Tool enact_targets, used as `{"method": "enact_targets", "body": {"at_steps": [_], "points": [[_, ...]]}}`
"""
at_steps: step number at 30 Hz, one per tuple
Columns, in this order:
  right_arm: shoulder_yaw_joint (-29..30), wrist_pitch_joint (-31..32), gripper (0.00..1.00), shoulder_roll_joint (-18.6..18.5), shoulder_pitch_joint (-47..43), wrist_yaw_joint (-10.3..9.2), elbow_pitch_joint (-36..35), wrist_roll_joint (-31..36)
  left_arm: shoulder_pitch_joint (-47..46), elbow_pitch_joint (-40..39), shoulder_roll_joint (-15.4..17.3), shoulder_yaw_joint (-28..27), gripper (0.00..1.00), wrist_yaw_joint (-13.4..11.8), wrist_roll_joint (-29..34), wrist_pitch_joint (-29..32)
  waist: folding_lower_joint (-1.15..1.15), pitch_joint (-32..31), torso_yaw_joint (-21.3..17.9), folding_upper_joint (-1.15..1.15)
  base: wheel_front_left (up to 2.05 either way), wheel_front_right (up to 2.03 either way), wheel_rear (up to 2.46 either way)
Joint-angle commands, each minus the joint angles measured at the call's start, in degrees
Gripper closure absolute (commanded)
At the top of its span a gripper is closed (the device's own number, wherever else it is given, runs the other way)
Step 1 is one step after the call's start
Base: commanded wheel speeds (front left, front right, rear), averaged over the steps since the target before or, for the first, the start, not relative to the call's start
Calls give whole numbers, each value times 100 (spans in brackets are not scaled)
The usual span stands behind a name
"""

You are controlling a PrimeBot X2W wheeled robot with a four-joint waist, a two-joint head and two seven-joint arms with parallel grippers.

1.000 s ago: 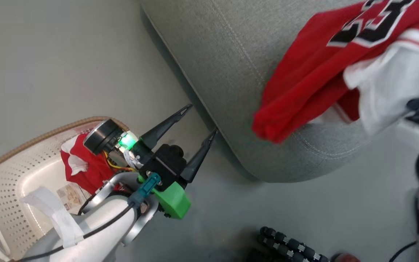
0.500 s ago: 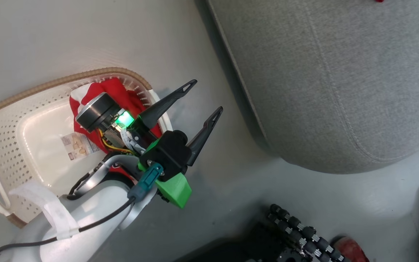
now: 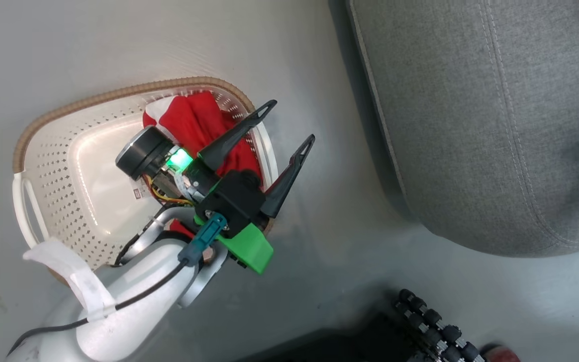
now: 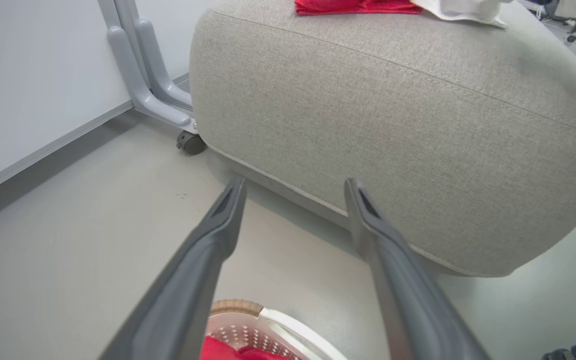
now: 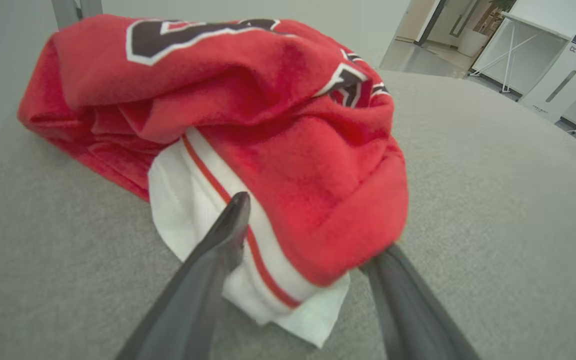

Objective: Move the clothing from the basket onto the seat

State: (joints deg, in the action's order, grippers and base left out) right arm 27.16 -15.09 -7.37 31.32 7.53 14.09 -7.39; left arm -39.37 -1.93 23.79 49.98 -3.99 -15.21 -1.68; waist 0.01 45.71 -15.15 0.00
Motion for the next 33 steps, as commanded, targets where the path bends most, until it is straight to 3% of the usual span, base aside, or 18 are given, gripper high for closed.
{"method": "enact_targets", "body": {"at_steps": [1, 9, 15, 23, 33], "points": [[50, -11, 0, 46, -217, -8, 11, 74, 74, 62, -49, -52, 0, -77, -105, -87, -1, -349, 55, 0, 0, 0, 0], [-344, -11, 0, 392, -1701, -8, -799, 196, 492, 733, -429, -204, 0, -383, -382, -845, -1, -1333, 402, 0, 0, 0, 0], [-1628, -10, 0, 421, -2509, -8, -1201, 247, 1092, 1305, -739, -457, 0, -585, -776, -1268, -1, -2164, 718, 0, 0, 0, 0], [-2894, -11, 0, 273, -2758, -8, -1043, 271, 2020, 1386, -1028, -1040, 0, -698, -727, -1352, -1, -3224, 1213, 0, 0, 0, 0], [-3334, -11, 0, 244, -3048, -8, -1006, 116, 3217, 1177, -1428, -2257, 0, -601, -446, -1354, -1, -4154, 1695, 0, 0, 0, 0]]}}
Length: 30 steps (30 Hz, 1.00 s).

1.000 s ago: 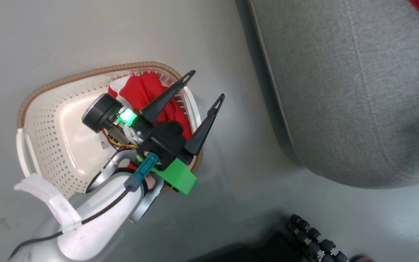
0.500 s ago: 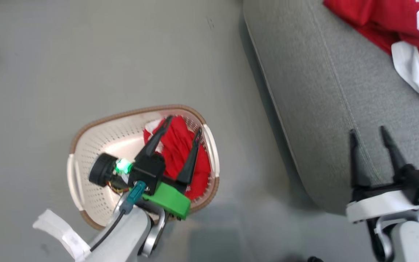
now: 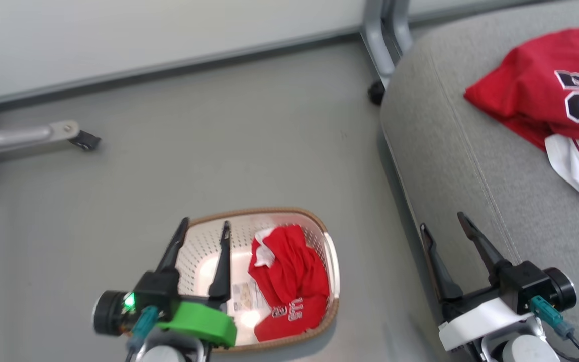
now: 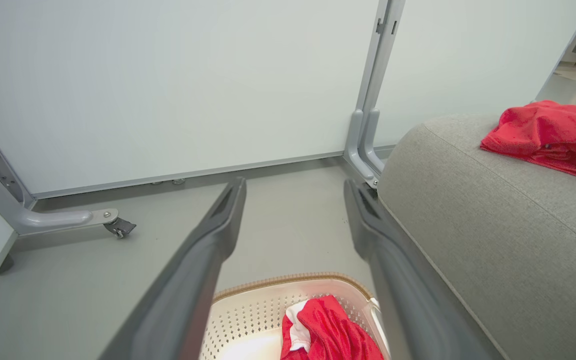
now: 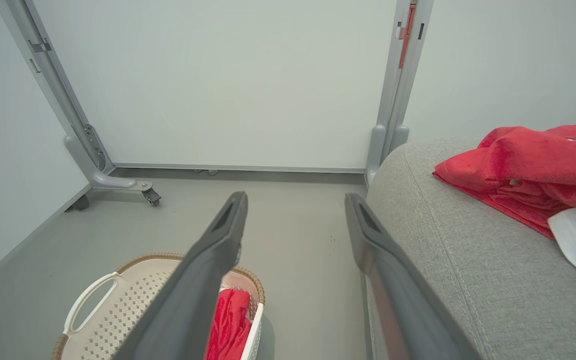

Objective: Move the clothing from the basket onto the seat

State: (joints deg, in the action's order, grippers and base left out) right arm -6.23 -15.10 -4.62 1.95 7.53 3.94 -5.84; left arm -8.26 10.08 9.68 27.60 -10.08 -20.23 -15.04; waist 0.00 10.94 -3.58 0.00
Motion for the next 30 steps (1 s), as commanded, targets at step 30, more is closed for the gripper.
{"method": "enact_targets", "body": {"at_steps": [30], "points": [[-101, -9, 0, -17, -990, -8, -151, -56, 2506, -1373, -679, -2151, 0, 810, 1358, -12, 0, -1593, 192, 0, 0, 0, 0]]}}
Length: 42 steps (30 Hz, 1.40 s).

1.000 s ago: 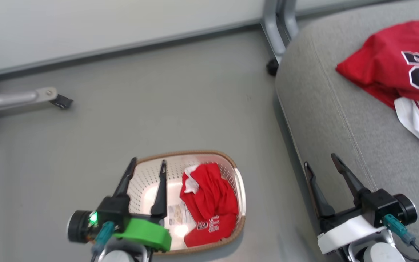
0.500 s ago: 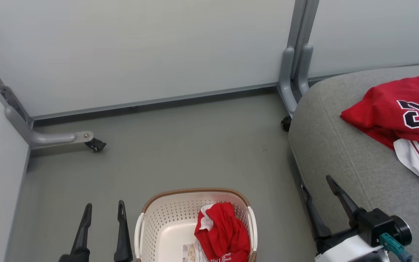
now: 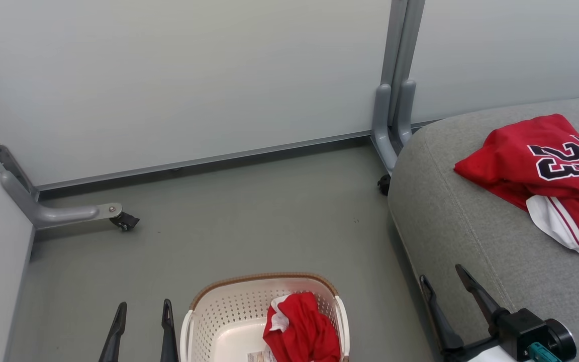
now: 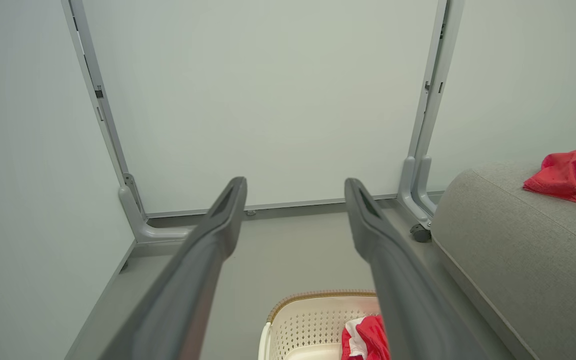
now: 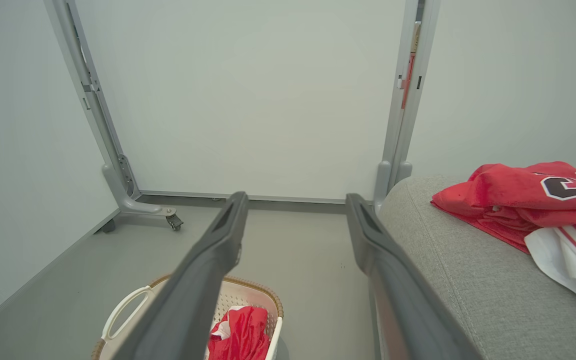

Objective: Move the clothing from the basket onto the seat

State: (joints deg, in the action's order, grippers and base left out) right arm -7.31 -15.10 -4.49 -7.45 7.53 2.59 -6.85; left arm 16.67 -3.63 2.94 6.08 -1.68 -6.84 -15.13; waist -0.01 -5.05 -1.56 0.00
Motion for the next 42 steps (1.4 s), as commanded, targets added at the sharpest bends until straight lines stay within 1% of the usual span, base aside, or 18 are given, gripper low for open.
{"method": "enact_targets", "body": {"at_steps": [1, 11, 22, 28, 34, 37, 39, 42], "points": [[1, -9, 0, -43, -46, -8, -13, 41, 1, 5, -5, 3, 0, -43, 0, -2, 1, 11, -22, 0, 0, 0, 0], [-9, -9, 0, -76, -25, -8, -7, 55, -71, 8, -5, -22, 0, -76, -11, -2, 1, 18, -80, 0, 0, 0, 0], [26, -9, 0, -53, -84, -8, -29, 44, -92, 42, -4, 71, 0, -27, 113, -2, 1, 45, -76, 0, 0, 0, 0], [50, -9, 0, -42, -64, -8, -29, 57, -129, 143, -4, 117, 0, -12, 42, -2, 1, 143, -80, 0, 0, 0, 0], [43, -9, 0, -76, 154, -8, -48, 66, -241, 350, -3, 208, 0, 67, 79, -2, 1, 393, -153, 0, 0, 0, 0], [59, -9, 0, -90, 270, -8, -83, 76, -353, 558, -2, 268, 0, 173, 104, -2, 1, 604, -221, 0, 0, 0, 0], [76, -9, 0, -94, 379, -8, -126, 85, -453, 729, -1, 295, 0, 233, 175, -2, 1, 804, -270, 0, 0, 0, 0], [224, -9, 0, -70, 619, -8, -233, 108, -801, 943, -1, 352, 0, 332, 251, -2, 1, 1277, -308, 0, 0, 0, 0]]}}
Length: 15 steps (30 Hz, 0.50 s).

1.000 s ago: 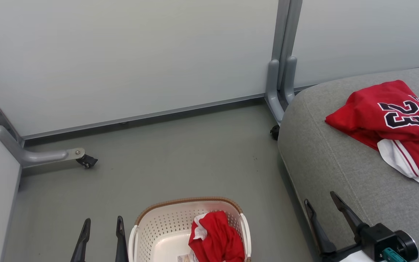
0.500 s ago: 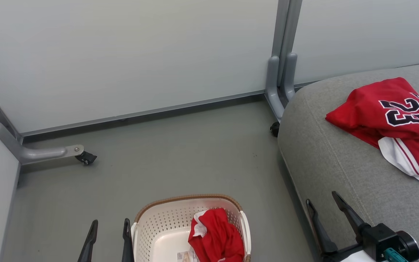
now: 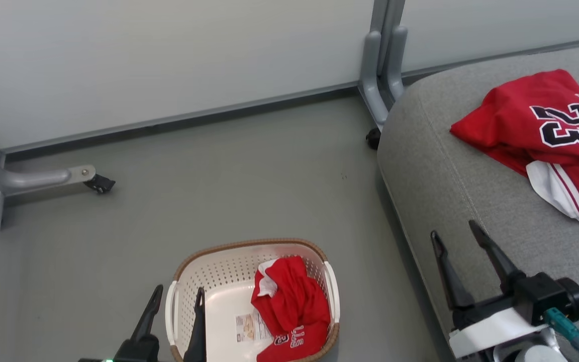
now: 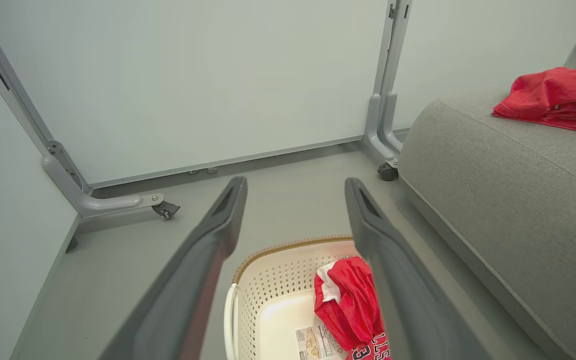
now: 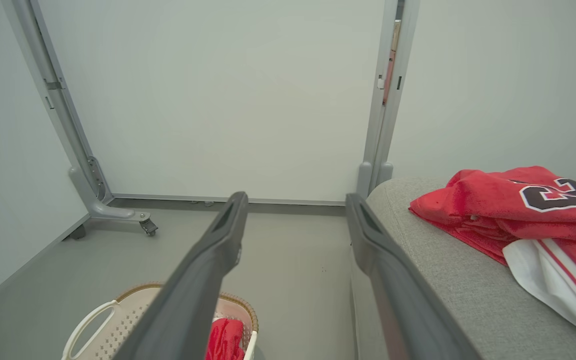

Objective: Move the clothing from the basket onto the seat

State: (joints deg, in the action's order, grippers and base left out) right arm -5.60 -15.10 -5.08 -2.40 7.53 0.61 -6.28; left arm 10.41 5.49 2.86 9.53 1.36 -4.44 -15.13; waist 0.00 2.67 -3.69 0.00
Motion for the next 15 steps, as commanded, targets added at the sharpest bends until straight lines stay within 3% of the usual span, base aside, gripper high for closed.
{"method": "enact_targets", "body": {"at_steps": [1, 5, 15], "points": [[106, -9, 0, 1, 170, -8, -65, 52, -293, 104, 5, 33, 0, 72, 51, -2, 0, 635, -92, 0, 0, 0, 0], [294, -9, 0, 35, 442, -8, -231, 110, -947, 429, 6, 221, 0, 275, 213, -2, 0, 1325, -42, 0, 0, 0, 0], [664, -9, 0, 17, 1110, -8, -597, 269, -2558, 1835, 14, 789, 0, 571, -74, -3, 0, 2744, 27, 0, 0, 0, 0]]}}
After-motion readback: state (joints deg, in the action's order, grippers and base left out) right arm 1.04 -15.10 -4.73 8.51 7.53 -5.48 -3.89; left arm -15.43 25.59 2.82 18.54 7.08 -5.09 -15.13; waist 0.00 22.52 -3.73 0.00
